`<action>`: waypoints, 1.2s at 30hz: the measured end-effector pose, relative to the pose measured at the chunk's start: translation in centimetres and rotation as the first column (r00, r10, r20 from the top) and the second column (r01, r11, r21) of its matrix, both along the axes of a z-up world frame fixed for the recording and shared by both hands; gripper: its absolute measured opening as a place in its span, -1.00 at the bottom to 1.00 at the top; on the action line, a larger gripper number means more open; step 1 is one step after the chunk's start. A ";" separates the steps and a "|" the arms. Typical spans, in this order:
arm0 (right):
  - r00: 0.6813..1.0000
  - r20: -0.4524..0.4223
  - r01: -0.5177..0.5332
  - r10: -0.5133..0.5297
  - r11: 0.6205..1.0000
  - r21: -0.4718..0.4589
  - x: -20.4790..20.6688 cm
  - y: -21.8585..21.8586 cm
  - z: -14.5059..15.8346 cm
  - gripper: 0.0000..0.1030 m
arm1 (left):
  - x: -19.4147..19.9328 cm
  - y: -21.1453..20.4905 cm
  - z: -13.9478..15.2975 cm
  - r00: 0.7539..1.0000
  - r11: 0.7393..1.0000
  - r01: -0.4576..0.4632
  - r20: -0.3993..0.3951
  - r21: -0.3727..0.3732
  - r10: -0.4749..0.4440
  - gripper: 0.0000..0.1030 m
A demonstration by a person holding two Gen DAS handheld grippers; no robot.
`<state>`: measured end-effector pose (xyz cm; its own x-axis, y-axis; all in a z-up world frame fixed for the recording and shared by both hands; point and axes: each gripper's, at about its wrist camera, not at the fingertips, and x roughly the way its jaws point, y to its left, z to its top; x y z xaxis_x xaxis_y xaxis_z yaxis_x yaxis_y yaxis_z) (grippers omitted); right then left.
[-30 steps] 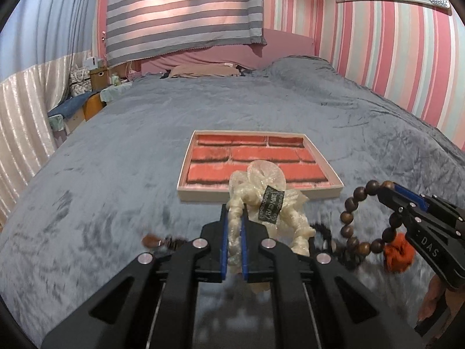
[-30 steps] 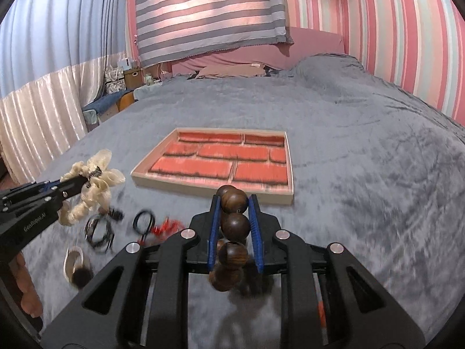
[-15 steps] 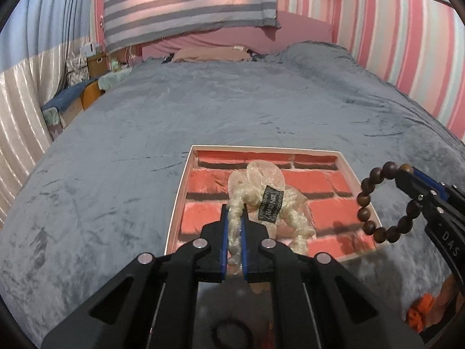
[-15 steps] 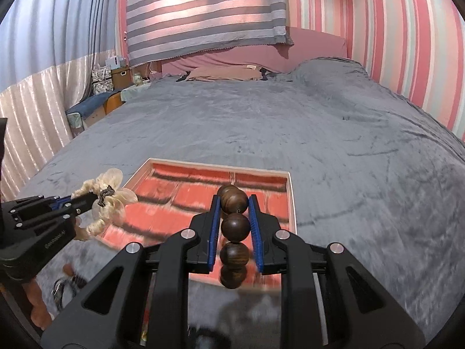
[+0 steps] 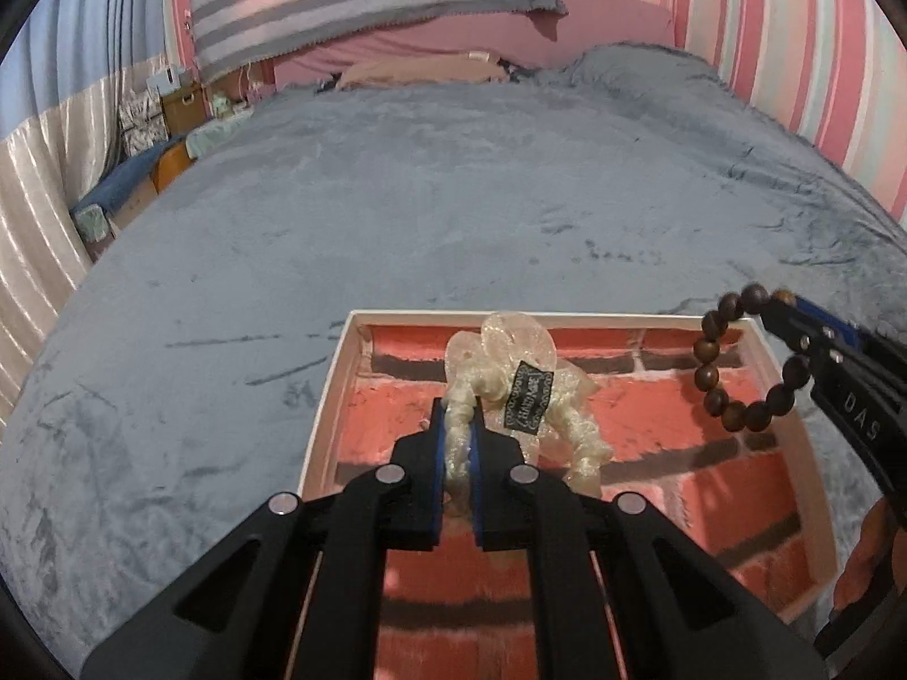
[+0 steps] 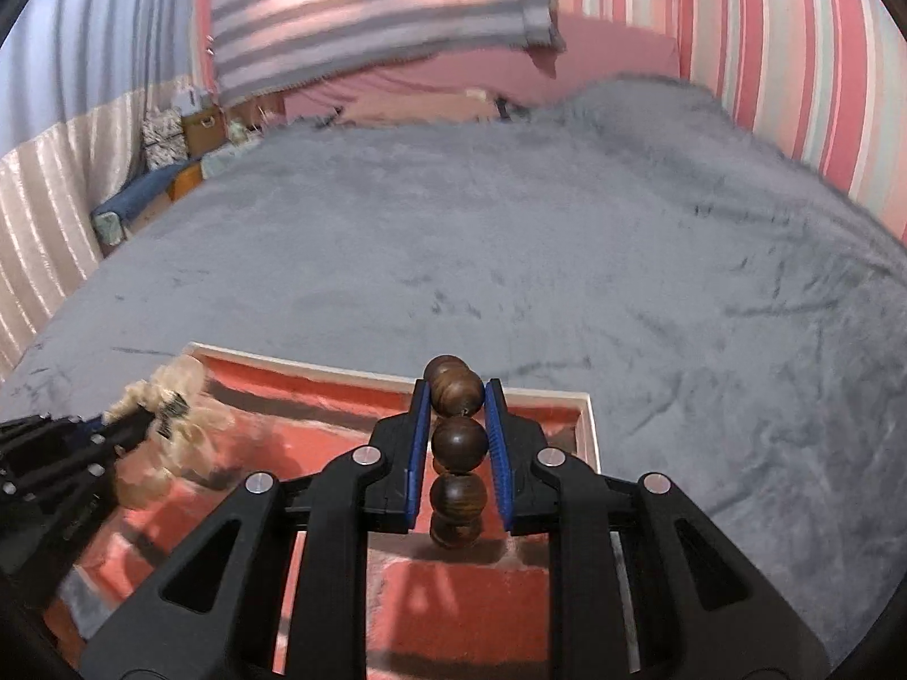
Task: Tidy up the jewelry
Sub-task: 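Carry the cream scrunchie and bead bracelet with both grippers into the brick-lined tray, then open both grippers to release the scrunchie and bracelet, then withdraw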
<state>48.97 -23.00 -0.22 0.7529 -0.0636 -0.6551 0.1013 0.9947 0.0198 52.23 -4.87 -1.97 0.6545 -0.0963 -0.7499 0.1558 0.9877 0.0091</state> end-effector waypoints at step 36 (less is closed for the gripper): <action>0.967 -0.253 0.030 -0.004 0.995 0.096 2.3 -3.6 -2.7 0.62 | 3.8 0.8 -1.4 0.992 0.997 -0.026 -0.121 0.079 0.035 0.50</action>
